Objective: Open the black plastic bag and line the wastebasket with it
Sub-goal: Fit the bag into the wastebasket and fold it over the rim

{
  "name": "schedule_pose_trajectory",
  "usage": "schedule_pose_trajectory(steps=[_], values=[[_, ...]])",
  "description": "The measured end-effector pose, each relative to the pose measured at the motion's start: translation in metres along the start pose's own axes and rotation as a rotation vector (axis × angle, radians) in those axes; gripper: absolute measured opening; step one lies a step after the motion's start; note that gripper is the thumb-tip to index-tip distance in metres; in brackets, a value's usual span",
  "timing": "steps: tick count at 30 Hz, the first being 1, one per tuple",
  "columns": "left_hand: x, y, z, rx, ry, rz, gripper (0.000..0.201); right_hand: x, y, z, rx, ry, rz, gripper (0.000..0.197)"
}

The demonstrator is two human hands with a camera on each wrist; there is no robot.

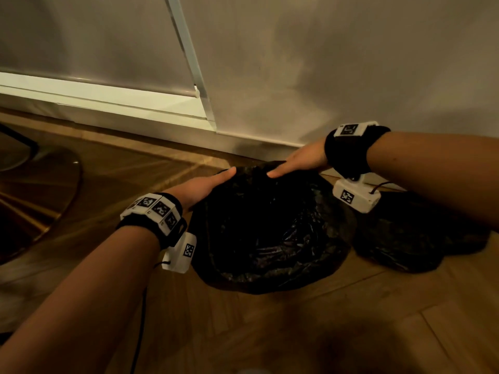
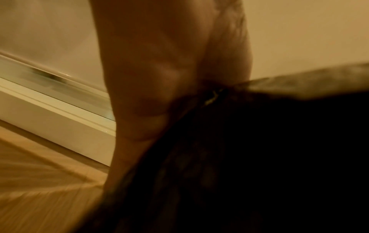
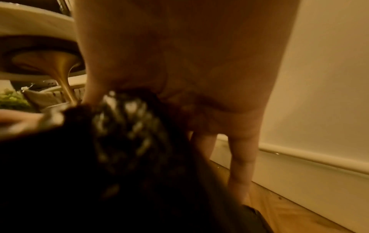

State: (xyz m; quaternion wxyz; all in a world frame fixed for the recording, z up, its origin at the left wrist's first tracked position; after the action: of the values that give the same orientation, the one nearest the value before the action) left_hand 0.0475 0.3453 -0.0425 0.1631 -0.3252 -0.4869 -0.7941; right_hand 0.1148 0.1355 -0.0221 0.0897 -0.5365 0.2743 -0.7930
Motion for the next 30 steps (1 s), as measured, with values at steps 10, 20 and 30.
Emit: schedule_pose_trajectory(steps=[10,20,30], values=[[0.017,0.006,0.003,-0.012,0.110,-0.119,0.038,0.027,0.045,-0.002,-0.260,0.291,0.210,0.076],[0.065,0.026,0.036,0.079,0.486,-0.407,0.043,0.080,-0.008,0.013,-0.479,0.416,0.381,0.055],[0.048,0.024,-0.046,0.135,0.056,0.053,0.019,-0.001,-0.012,-0.057,-0.510,0.121,-0.077,0.011]])
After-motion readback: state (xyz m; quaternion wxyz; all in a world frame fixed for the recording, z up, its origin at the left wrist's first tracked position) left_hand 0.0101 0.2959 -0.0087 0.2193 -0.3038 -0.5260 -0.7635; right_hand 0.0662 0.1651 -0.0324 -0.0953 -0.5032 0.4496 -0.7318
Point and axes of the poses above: each hand's wrist, its own x-axis away from the middle knuckle, its own z-axis out of the back of the hand, y = z × x, the point moved 7 cm from there along -x, towards the middle knuckle, and after that the axes turned 7 degrees about -x, right-handed, at the moved point
